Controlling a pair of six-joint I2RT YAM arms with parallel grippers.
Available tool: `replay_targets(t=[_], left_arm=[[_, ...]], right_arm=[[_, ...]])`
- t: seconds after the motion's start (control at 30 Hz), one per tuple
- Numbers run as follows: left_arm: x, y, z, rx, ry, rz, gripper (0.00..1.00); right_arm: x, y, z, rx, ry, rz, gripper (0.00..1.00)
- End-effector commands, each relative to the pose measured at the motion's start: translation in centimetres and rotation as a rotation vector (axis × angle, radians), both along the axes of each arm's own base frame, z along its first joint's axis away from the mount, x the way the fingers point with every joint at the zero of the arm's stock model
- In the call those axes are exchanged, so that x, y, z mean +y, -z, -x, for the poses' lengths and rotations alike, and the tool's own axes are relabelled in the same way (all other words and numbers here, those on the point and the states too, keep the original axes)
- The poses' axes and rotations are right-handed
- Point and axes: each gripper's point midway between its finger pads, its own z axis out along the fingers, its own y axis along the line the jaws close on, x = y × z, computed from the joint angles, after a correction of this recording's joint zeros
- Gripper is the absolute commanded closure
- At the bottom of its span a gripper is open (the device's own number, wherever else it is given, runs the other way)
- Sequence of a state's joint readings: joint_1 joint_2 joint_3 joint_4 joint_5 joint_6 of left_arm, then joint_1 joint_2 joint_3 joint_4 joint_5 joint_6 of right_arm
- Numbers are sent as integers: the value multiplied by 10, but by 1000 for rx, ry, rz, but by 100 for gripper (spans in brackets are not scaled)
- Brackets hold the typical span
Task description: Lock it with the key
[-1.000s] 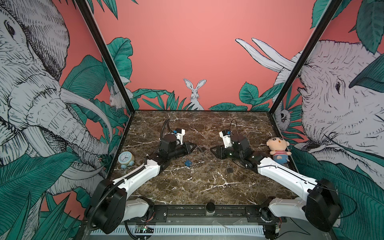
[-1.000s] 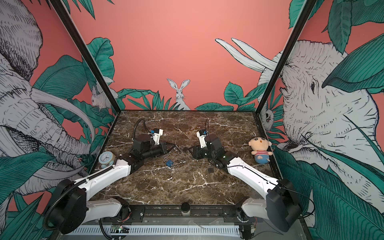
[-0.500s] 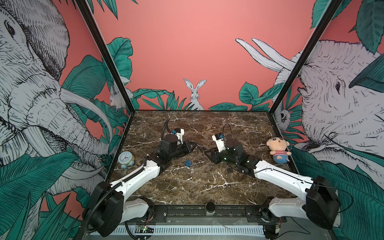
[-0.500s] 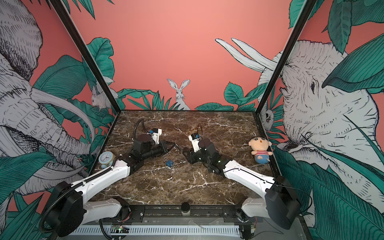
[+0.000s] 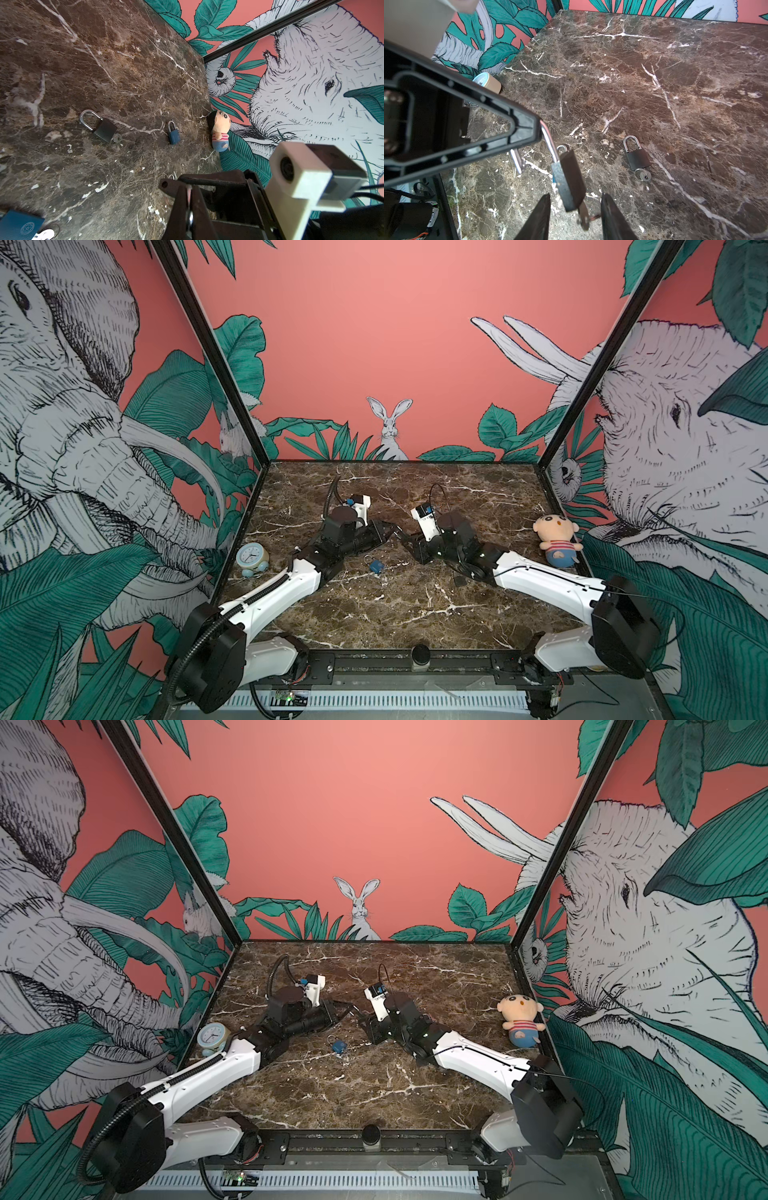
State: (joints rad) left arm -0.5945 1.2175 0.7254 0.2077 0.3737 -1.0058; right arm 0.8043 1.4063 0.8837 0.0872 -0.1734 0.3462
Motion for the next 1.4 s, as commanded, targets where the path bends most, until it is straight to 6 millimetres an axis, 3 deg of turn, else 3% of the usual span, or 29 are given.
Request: replay_targets(t=[0.0,0.6,0.83,1.17,1.23,1.3,1.37], left_arm=[[-5,-24,0,-40,13,43,100],[-9,-27,1,-42,25,52,100],[-9,-26,1,-38,25,52,100],[0,-26,1,-68,7,-1,99],[6,-31,2,-103,4,-50,74],[14,-35,2,-134,1,-107,63],[21,-40,3,-171,2,-160,59]], right_arm=[[8,-18,-5,-58,-15,-23,62],[12,-18,-9,-67,-24,-12,81],[11,-19,-9,-68,-14,-16,100],[4,-29,-3,-39,-16,-47,100],[2,-31,2,-1,-47,-62,100],[-1,-35,6,46,-80,-85,100],[-3,-40,14,95,-129,-118,100]])
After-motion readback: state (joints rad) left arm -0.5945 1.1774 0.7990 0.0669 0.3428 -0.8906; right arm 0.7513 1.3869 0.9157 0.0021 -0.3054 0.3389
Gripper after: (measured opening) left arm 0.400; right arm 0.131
